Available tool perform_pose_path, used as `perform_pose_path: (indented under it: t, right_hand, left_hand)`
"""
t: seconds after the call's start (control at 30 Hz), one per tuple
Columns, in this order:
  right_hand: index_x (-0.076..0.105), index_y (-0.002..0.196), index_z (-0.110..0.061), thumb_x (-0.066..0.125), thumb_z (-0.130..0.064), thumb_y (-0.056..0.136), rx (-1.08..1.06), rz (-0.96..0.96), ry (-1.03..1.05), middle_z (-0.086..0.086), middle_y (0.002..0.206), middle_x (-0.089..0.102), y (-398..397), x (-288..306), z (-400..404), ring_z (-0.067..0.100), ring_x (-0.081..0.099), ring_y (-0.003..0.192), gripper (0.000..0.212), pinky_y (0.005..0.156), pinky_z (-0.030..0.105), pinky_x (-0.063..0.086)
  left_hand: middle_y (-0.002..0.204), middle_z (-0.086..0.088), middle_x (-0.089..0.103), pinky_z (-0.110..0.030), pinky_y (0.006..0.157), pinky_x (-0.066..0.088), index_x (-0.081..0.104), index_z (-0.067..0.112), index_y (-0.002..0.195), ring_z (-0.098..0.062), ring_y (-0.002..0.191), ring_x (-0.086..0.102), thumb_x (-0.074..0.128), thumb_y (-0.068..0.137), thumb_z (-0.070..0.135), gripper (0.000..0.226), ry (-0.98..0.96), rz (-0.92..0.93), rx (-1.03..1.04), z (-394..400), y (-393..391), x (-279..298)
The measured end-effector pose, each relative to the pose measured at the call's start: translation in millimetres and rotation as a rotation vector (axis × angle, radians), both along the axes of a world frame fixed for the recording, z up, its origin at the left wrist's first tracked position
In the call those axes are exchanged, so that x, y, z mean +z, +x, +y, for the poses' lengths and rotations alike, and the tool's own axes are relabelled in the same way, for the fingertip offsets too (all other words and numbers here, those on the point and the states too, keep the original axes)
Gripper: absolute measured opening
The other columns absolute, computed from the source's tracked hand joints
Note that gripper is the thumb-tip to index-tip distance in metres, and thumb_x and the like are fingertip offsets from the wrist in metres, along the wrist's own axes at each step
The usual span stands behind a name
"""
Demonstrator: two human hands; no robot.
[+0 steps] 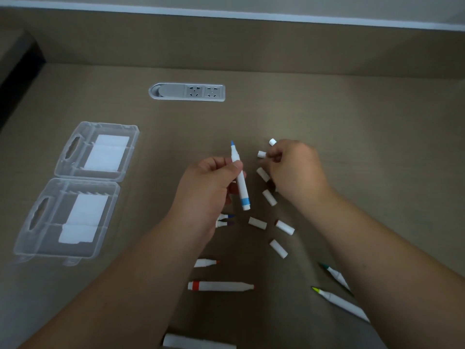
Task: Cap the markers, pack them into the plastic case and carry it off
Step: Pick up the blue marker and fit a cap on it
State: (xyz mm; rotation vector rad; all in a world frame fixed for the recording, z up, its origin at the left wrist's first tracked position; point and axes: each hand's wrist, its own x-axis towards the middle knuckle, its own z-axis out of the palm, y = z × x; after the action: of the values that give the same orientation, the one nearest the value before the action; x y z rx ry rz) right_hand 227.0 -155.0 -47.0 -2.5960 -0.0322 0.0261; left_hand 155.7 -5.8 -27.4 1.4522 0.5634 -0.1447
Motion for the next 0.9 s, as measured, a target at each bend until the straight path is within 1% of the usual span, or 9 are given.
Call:
perform_pose_path:
  t: [0.07, 0.13, 0.23, 0.3, 0.4, 0.47, 0.63, 0.77, 0.9]
  right_hand:
    - [0.074, 0.091, -0.017, 0.067, -0.016, 0.085, 0.010, -0.033, -0.009, 0.006, 0.094, 0.065, 11, -1, -3, 0.024, 0.064, 0.083, 0.009, 0.072, 0.030, 0.053]
    - [0.074, 0.091, -0.017, 0.063, -0.010, 0.084, 0.098, 0.000, -0.146, 0.008, 0.098, 0.060, 22, -6, -1, 0.027, 0.062, 0.085, 0.015, 0.071, 0.031, 0.052]
    - [0.072, 0.092, -0.013, 0.062, -0.012, 0.085, 0.192, 0.006, -0.272, 0.010, 0.102, 0.055, 27, -16, 2, 0.028, 0.059, 0.087, 0.012, 0.070, 0.030, 0.048]
    - [0.072, 0.089, -0.013, 0.063, -0.012, 0.086, 0.183, -0.026, -0.232, 0.008, 0.100, 0.054, 24, -15, 0, 0.024, 0.057, 0.084, 0.009, 0.068, 0.026, 0.042]
    - [0.072, 0.080, -0.020, 0.069, -0.016, 0.085, 0.075, 0.002, 0.128, -0.002, 0.079, 0.061, 9, 0, -3, 0.009, 0.058, 0.065, 0.007, 0.058, 0.023, 0.043]
    - [0.072, 0.083, -0.020, 0.072, -0.018, 0.086, 0.001, 0.203, 0.431, -0.005, 0.069, 0.064, -6, 15, -3, 0.002, 0.054, 0.051, 0.004, 0.049, 0.019, 0.045]
    - [0.067, 0.110, -0.011, 0.058, -0.001, 0.092, -0.131, 0.744, 1.104, 0.003, 0.066, 0.054, -32, 38, -2, 0.009, 0.042, 0.047, 0.022, 0.040, 0.019, 0.030]
    - [0.062, 0.097, -0.008, 0.056, -0.011, 0.091, -0.257, 1.039, 1.313, 0.002, 0.068, 0.051, -32, 43, -3, 0.006, 0.039, 0.045, 0.009, 0.036, 0.015, 0.025]
    - [0.061, 0.091, -0.009, 0.060, -0.016, 0.090, -0.304, 1.107, 1.346, 0.001, 0.069, 0.053, -29, 40, -5, 0.004, 0.041, 0.042, 0.007, 0.034, 0.012, 0.026]
  left_hand:
    - [0.081, 0.002, 0.077, -0.044, 0.082, 0.055, 0.073, 0.022, 0.088, -0.015, 0.075, 0.067, 0.065, 0.094, 0.024, 0.010, 0.001, 0.003, 0.003, 2, 0, 0]
    - [0.081, 0.003, 0.076, -0.042, 0.082, 0.054, 0.073, 0.022, 0.087, -0.015, 0.076, 0.067, 0.065, 0.095, 0.023, 0.011, 0.001, 0.004, 0.002, 3, -1, 1]
    - [0.080, 0.002, 0.075, -0.040, 0.077, 0.052, 0.073, 0.021, 0.088, -0.014, 0.074, 0.066, 0.065, 0.095, 0.023, 0.010, -0.002, -0.002, 0.005, 5, 0, 2]
    - [0.079, 0.003, 0.075, -0.036, 0.073, 0.050, 0.073, 0.021, 0.088, -0.013, 0.072, 0.065, 0.066, 0.094, 0.024, 0.010, 0.001, 0.002, 0.014, 7, 1, 1]
    - [0.077, 0.005, 0.075, -0.039, 0.076, 0.053, 0.073, 0.022, 0.088, -0.013, 0.073, 0.065, 0.067, 0.093, 0.024, 0.008, 0.003, 0.006, 0.027, 9, 5, 0]
    - [0.077, 0.005, 0.075, -0.045, 0.082, 0.055, 0.072, 0.021, 0.089, -0.014, 0.074, 0.064, 0.066, 0.094, 0.023, 0.008, -0.006, 0.001, 0.026, 9, 7, 2]
    - [0.076, 0.005, 0.075, -0.041, 0.080, 0.053, 0.072, 0.021, 0.086, -0.014, 0.071, 0.064, 0.068, 0.093, 0.024, 0.009, -0.012, -0.004, 0.030, 8, 13, 4]
    - [0.081, 0.001, 0.075, -0.040, 0.079, 0.054, 0.072, 0.021, 0.086, -0.015, 0.073, 0.066, 0.068, 0.092, 0.026, 0.009, -0.003, -0.003, 0.021, 6, 17, 3]
    - [0.076, 0.001, 0.073, -0.038, 0.076, 0.053, 0.072, 0.020, 0.083, -0.016, 0.073, 0.063, 0.068, 0.093, 0.022, 0.011, -0.029, -0.025, 0.028, 2, 20, 6]
